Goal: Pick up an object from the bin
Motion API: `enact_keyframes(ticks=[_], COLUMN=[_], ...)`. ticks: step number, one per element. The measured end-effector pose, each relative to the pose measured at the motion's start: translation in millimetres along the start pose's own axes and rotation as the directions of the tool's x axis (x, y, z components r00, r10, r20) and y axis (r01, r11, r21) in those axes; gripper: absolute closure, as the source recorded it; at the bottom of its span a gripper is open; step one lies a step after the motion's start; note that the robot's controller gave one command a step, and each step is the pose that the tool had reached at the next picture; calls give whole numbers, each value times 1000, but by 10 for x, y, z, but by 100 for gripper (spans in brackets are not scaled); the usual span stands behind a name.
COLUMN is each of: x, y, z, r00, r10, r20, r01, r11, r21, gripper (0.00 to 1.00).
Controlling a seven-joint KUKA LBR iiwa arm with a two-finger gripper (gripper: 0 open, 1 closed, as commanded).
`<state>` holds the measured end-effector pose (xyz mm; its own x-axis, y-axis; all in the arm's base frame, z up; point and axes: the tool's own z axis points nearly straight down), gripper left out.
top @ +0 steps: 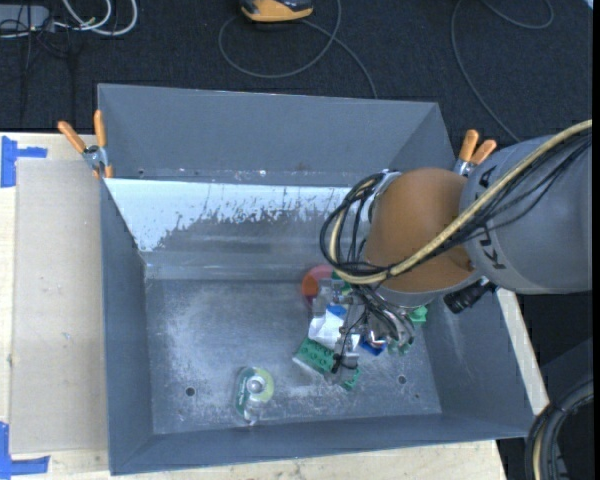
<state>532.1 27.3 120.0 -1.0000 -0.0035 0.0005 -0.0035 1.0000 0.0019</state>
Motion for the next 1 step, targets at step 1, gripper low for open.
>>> enact_keyframes(ticks=[1], x=[-28], y=[-612], z=[304], r00=[972], r10=[-236], r20=[-17], r01=[236], r11=[972], r21=[-2], gripper=[100])
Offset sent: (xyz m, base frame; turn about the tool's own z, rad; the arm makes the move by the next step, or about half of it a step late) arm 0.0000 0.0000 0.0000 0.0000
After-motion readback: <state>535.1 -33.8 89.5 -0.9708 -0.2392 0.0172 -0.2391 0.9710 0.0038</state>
